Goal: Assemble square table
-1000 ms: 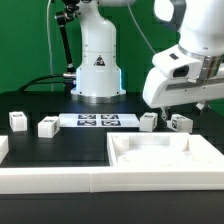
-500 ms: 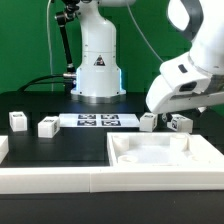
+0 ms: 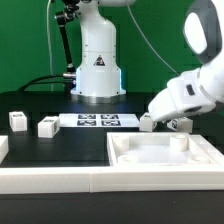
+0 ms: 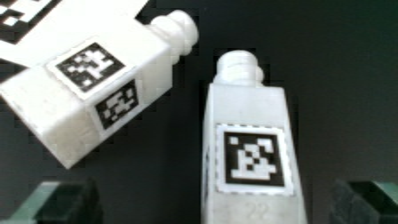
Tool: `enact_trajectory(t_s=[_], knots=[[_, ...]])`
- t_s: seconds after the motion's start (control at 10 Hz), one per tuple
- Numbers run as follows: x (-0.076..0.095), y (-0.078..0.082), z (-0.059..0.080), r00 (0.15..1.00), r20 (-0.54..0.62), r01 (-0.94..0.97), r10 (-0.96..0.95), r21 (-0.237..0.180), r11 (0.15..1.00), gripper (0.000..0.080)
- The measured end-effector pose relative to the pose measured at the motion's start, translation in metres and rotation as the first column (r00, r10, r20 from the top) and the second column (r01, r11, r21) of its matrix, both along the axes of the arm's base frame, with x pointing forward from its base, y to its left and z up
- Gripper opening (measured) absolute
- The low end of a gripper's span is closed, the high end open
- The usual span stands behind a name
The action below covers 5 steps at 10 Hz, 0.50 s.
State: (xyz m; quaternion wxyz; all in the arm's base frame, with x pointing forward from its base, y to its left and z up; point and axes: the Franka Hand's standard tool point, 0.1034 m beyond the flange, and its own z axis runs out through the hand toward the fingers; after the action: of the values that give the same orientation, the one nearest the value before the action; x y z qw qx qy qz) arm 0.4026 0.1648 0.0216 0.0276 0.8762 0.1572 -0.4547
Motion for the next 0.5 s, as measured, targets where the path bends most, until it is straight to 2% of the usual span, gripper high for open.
enact_trajectory(t_s=[0.1,0.2,0.3,0.5], knots=[[-0.005,0.0,0.002,0.997,-0.074,-0.011,0.009,-0.02,1.0,0.0649],[-0.003,0.003,-0.003,0.994,-0.105,-0.016,0.013,-0.024,1.0,0.0649],[0.002,0.005,-0.006,0.997,-0.078,-0.012,0.011,-0.015,1.0,0.0649],[-0.002,0.008,-0.011,0.998,-0.065,-0.016,0.015,-0.01,1.0,0.0649]])
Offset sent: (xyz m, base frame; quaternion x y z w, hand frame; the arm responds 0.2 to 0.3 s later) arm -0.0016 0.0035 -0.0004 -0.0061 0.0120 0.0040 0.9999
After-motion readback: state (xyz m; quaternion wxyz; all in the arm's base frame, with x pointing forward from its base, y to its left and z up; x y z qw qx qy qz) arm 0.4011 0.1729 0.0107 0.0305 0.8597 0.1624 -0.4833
